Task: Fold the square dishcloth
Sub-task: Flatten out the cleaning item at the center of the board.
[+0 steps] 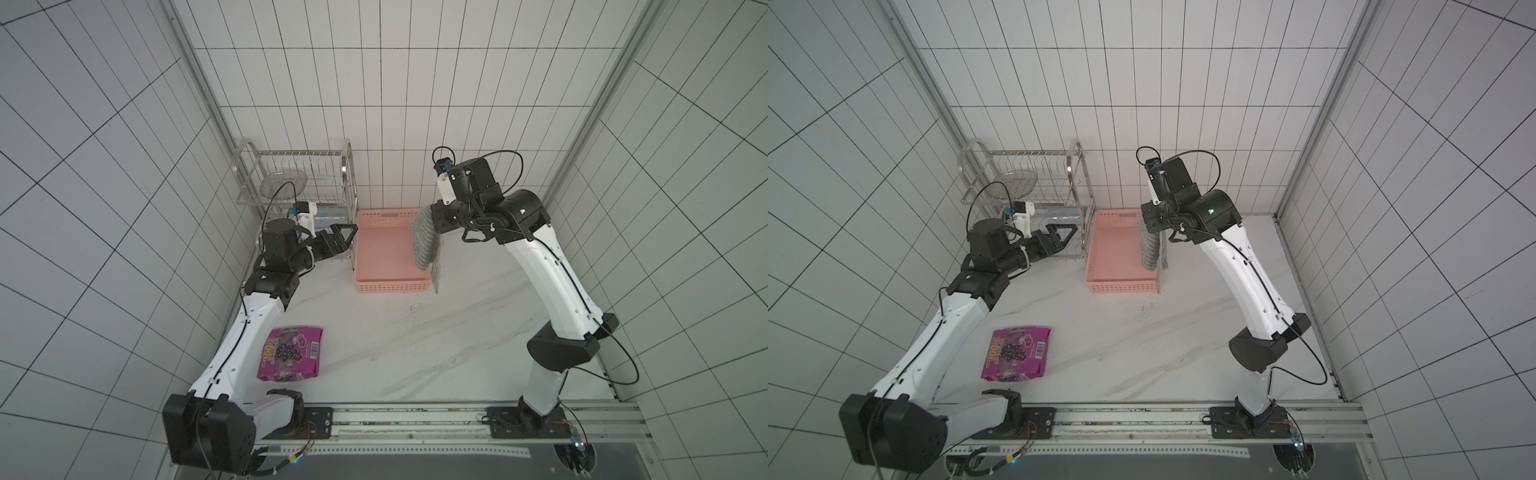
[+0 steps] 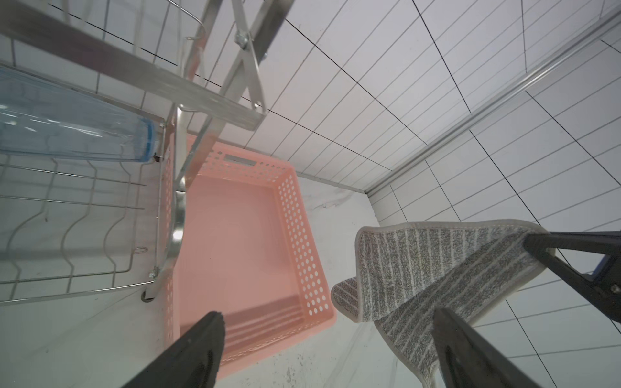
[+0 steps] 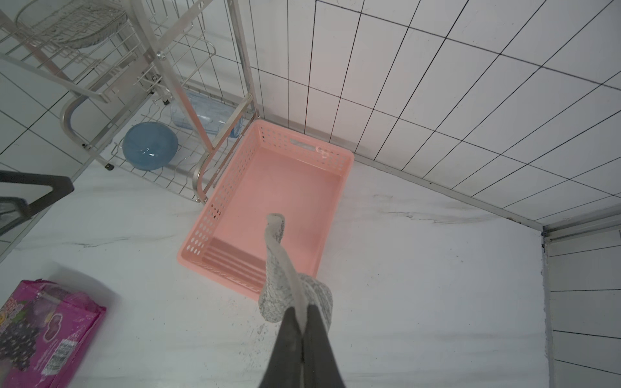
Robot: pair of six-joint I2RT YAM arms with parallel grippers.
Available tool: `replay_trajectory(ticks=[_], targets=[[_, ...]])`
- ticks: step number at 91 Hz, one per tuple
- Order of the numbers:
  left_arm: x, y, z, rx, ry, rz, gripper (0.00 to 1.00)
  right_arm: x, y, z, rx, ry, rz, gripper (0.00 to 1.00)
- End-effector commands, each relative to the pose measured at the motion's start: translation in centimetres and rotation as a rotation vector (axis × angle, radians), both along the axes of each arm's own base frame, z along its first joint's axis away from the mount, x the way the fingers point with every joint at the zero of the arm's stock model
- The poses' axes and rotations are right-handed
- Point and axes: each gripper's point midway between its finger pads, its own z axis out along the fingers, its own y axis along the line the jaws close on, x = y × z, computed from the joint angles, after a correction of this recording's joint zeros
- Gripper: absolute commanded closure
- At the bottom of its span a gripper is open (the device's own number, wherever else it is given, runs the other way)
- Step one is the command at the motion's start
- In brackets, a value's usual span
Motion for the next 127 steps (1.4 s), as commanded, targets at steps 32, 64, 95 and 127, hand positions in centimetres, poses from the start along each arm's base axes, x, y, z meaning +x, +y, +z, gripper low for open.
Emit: replay_trajectory(ticks=[32, 64, 95, 127], targets=[[-4.3, -4.1, -2.2, 0.036, -0.020, -0.124, 0.02, -10.4, 0.2, -1.4, 0.255, 0.239, 0.152, 1.00], [-5.4, -0.7, -2.1, 0.028, -0.010, 0.079, 0.02, -13.8, 3.3, -6.9, 0.307, 0.400, 0.134, 1.00], [-6.4, 2.2, -2.4, 0.001, 0.034, 0.247, 0.02, -16.2, 7.9, -6.6, 0.338, 0.471, 0.170, 1.00], [-5.5, 0.0, -3.6, -0.003, 0.096, 0.151, 0.02, -11.3, -1.9, -17.6, 0.246, 0.648, -0.168, 1.00]])
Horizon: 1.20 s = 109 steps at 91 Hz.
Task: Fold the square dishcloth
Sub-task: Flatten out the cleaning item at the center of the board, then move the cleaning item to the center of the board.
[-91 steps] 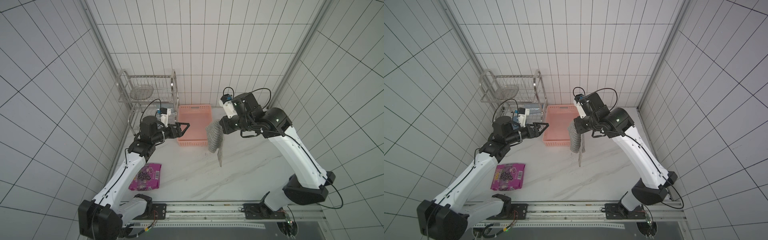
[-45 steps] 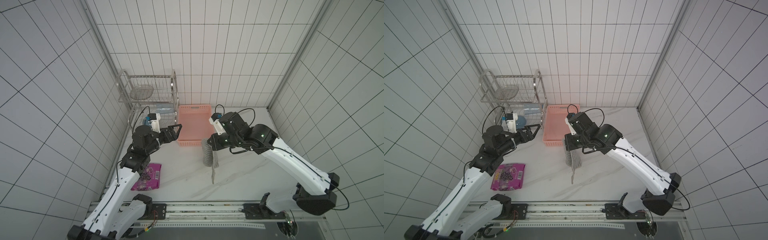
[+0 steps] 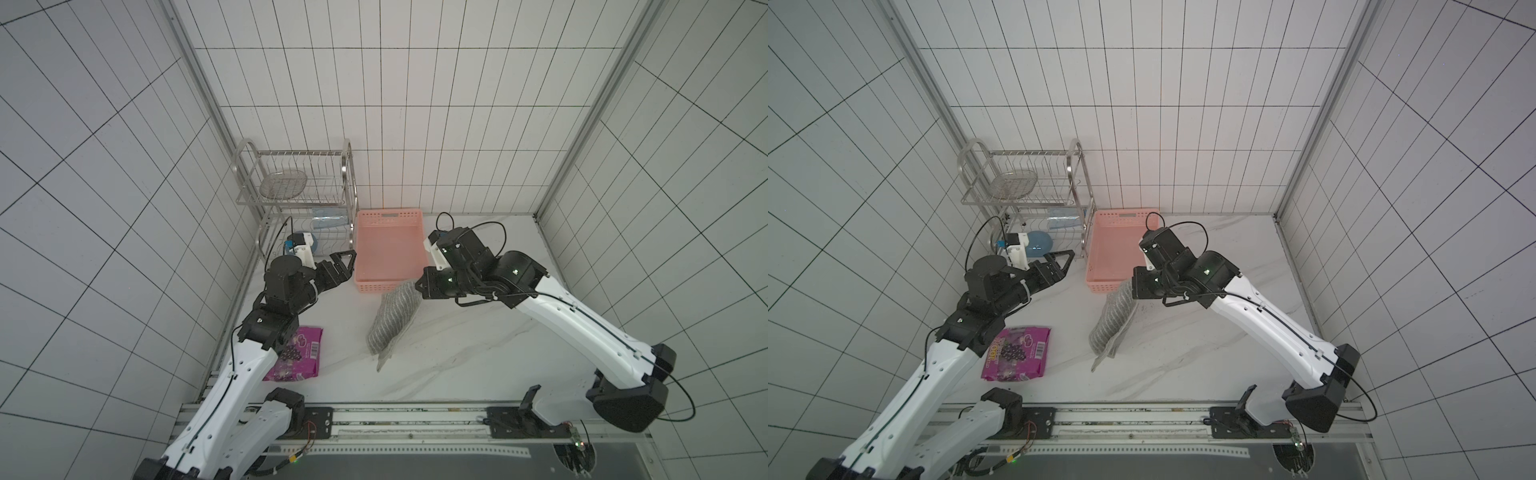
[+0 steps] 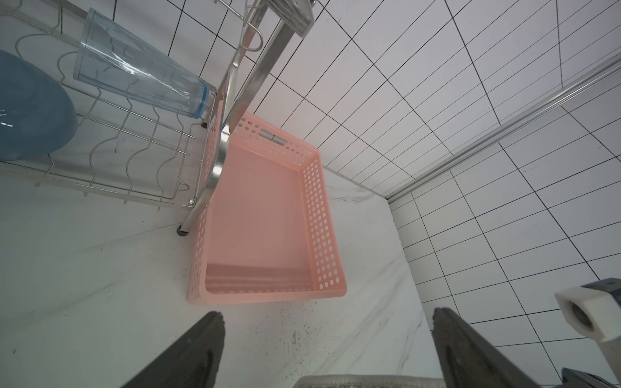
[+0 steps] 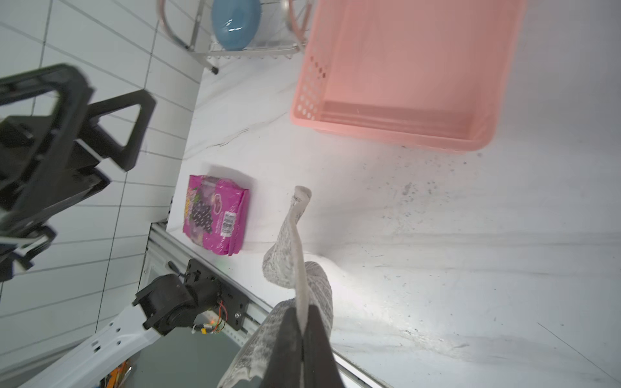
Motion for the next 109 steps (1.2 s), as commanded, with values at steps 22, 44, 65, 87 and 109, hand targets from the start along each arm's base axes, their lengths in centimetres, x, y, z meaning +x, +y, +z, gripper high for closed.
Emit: replay_trajectory(ticks=[22, 44, 65, 87, 109], targets=[[0.9, -2.9, -1.2, 0.003, 0.053, -0.091, 0.02, 2.9, -13.3, -16.8, -0.312, 0.288, -0.217, 0.93], [0.8, -4.2, -3.4, 0.048, 0.099, -0.131, 0.02, 3.9, -18.6, -20.0, -0.456, 0.301, -0.292, 0.58], [-0.8, -5.5, -9.9, 0.135, 0.238, -0.207, 0.01, 1.3, -17.0, -16.6, -0.410, 0.201, -0.265, 0.46], [-1.8, -9.0, -14.2, 0.157, 0.286, -0.313, 0.12, -1.7, -16.9, -20.2, -0.368, 0.276, -0.376, 0.58], [-1.7, -9.9, -15.7, 0.120, 0.312, -0.306, 0.12, -1.4, -17.1, -24.6, -0.362, 0.369, -0.395, 0.67]])
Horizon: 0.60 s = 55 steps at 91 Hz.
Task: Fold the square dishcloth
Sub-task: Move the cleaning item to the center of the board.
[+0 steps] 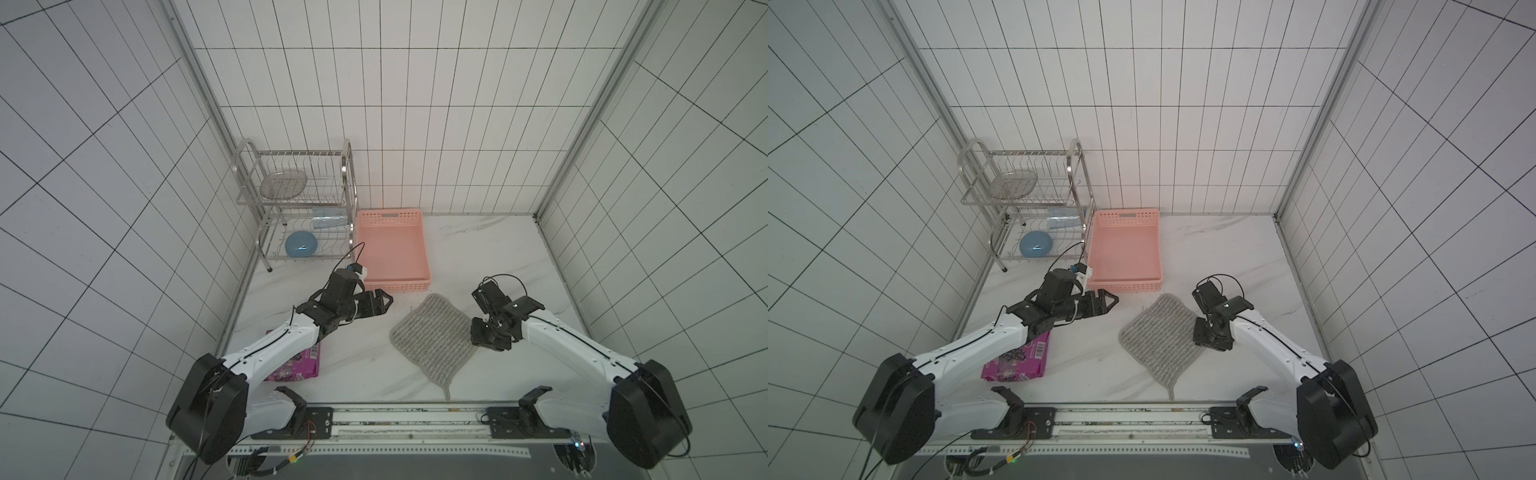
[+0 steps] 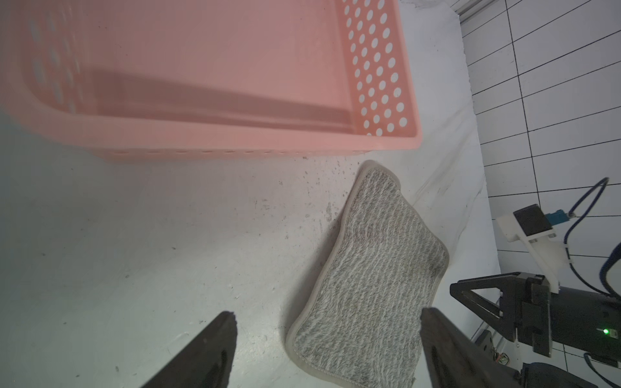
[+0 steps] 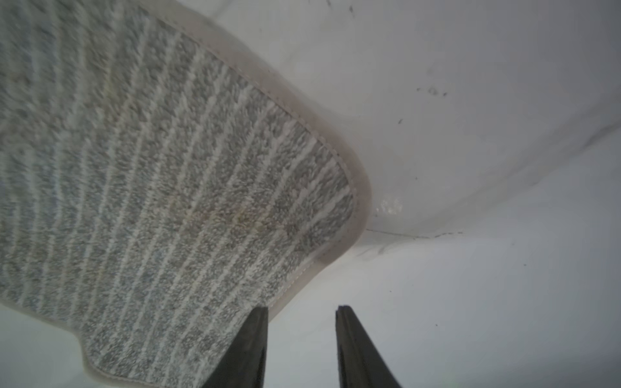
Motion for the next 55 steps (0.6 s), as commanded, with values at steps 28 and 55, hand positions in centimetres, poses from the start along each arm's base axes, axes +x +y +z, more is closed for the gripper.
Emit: replay_trajectory(ticks=[28, 55], targets=[[1.3, 0.5, 2.5, -0.045, -0.096, 0.081, 0.10, 6.6, -3.0, -2.4, -0.127, 0.000, -0.066, 0.88], [1.5, 1.2, 2.7, -0.029, -0.134, 0.108, 0.09, 11.9, -7.2, -1.1, -0.207, 0.003, -0.120, 0.94]])
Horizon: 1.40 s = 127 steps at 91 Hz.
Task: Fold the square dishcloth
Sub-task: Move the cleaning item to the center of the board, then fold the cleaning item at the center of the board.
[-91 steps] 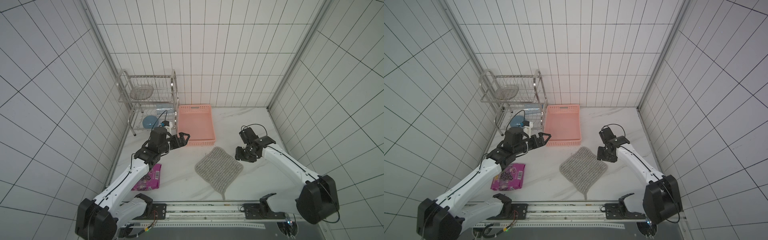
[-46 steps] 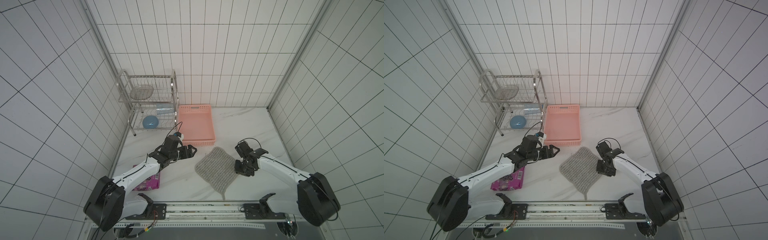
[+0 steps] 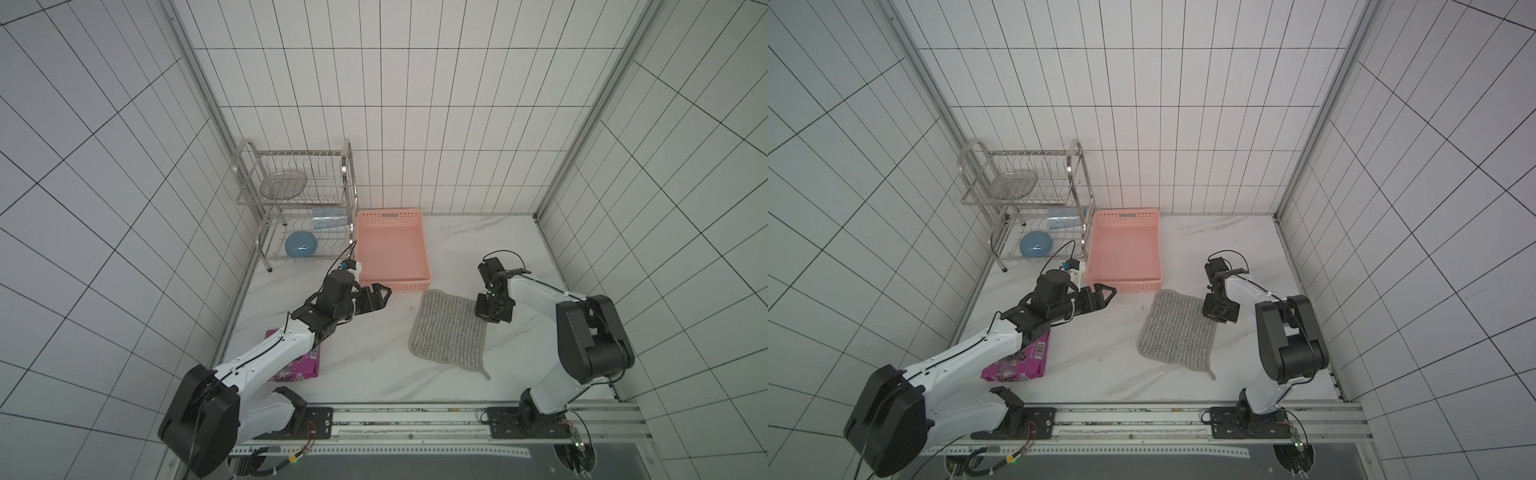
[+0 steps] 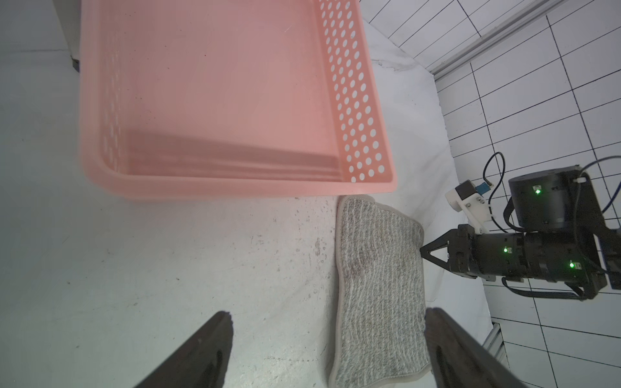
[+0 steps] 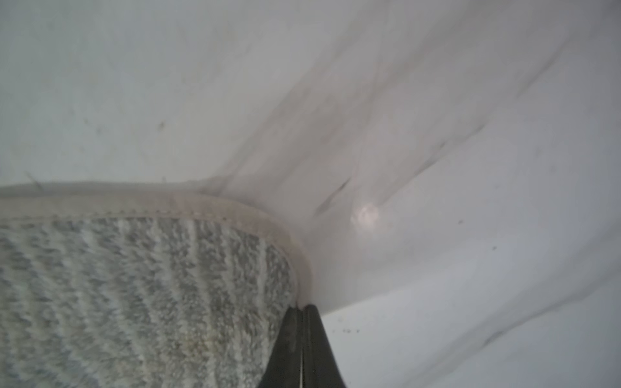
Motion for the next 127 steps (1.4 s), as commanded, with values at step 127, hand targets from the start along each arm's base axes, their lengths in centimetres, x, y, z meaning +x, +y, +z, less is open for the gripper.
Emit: replay_trajectory(ticks=[127], targets=[[-8.9, -11.8, -12.8, 0.528, 0.111, -0.383, 0.47, -14.9, -1.7, 3.3, 0.127, -0.082, -0.206, 0.55]])
